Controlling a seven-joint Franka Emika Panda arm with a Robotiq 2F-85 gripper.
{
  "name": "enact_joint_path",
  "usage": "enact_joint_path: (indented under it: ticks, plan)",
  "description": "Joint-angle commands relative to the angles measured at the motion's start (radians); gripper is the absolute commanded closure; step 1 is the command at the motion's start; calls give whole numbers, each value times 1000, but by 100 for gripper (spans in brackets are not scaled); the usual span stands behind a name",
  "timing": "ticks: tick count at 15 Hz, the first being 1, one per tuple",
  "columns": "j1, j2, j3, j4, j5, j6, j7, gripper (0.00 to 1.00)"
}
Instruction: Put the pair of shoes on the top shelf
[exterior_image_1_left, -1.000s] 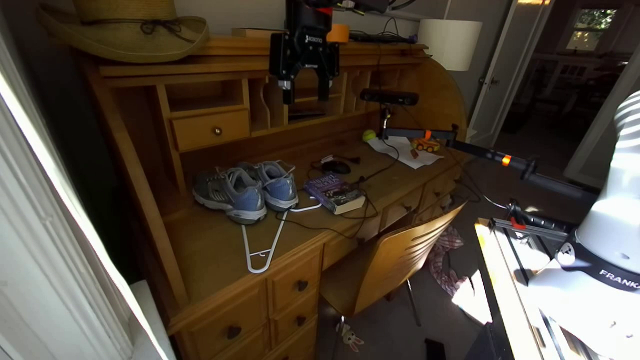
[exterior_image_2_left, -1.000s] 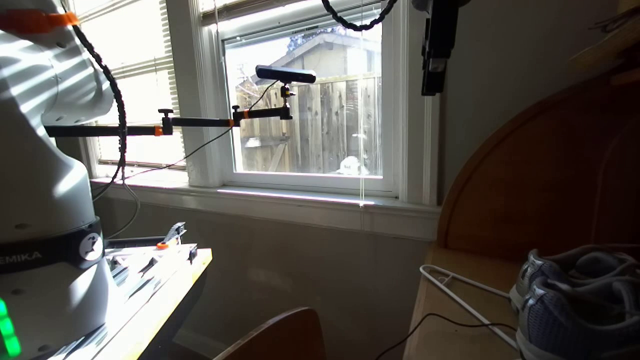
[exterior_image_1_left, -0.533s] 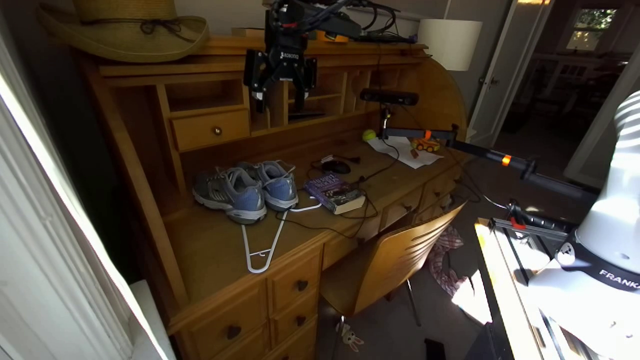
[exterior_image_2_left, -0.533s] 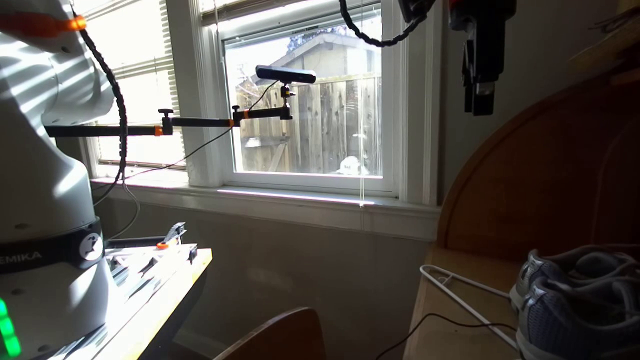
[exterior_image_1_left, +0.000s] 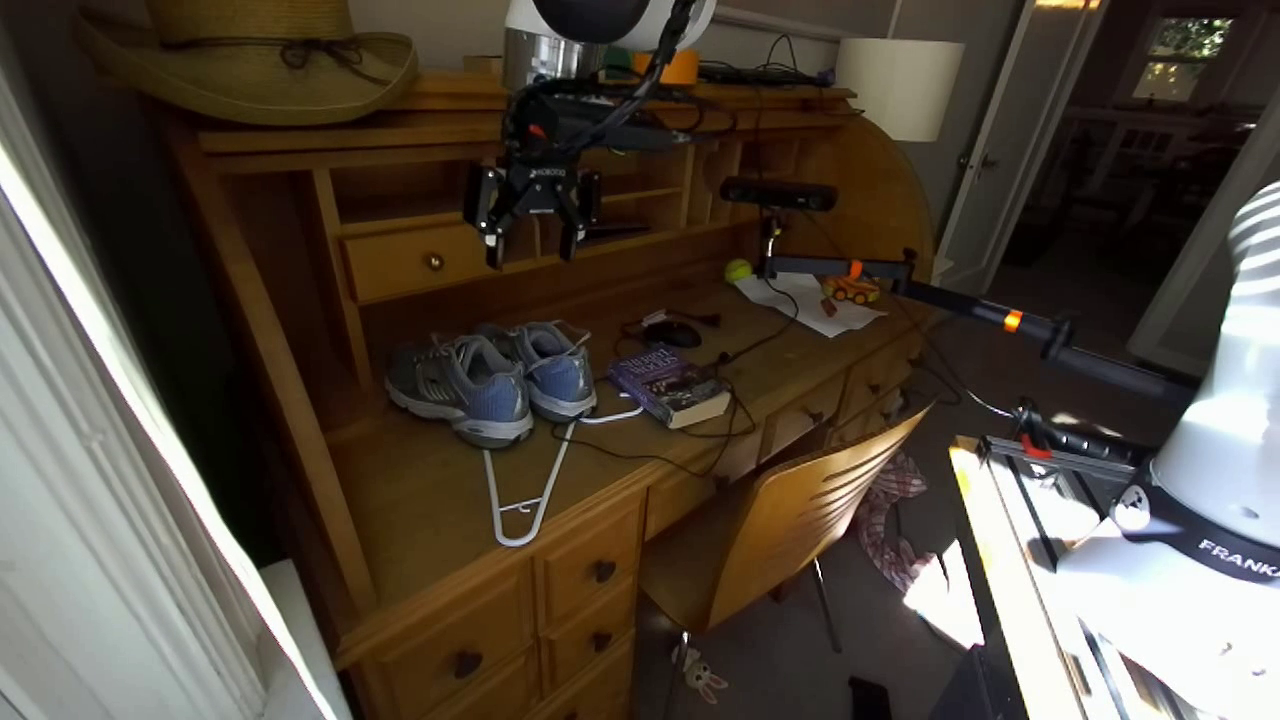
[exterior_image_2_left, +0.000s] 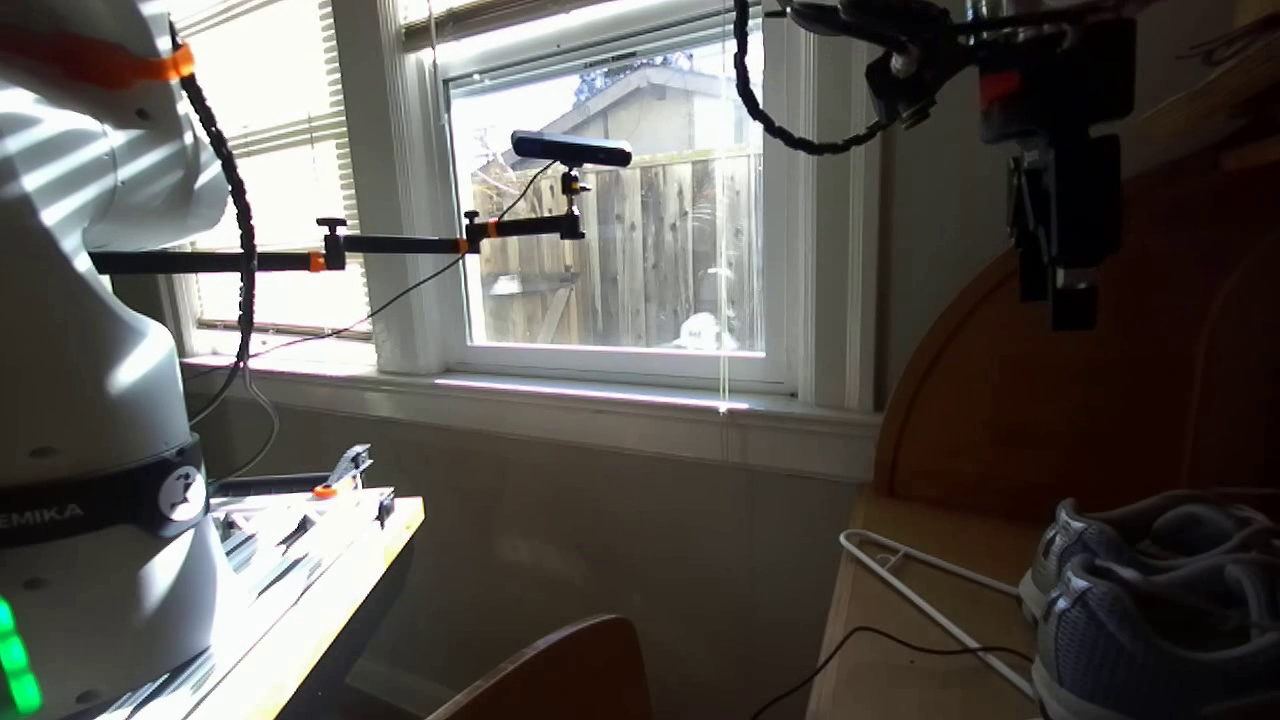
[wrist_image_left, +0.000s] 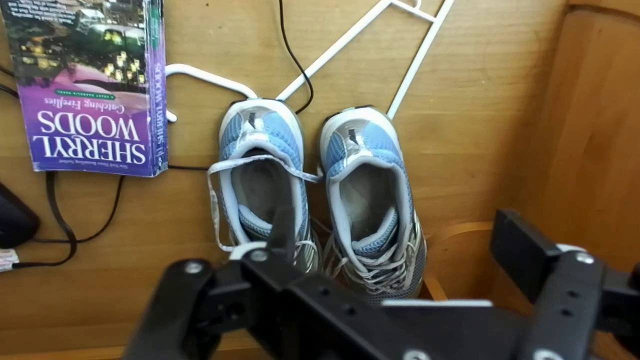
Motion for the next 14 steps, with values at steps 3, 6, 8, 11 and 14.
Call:
enact_joint_path:
  ticks: [3,6,8,11,14]
  plan:
    - [7,41,-23,2,-18,58,-2,0]
    - [7,59,-28,2,-22,72,-2,0]
    - [8,60,-28,3,-22,72,-2,0]
    - [4,102,-26,26,-15,101,-10,0]
    - [1,154,-29,45,-11,150,-12,0]
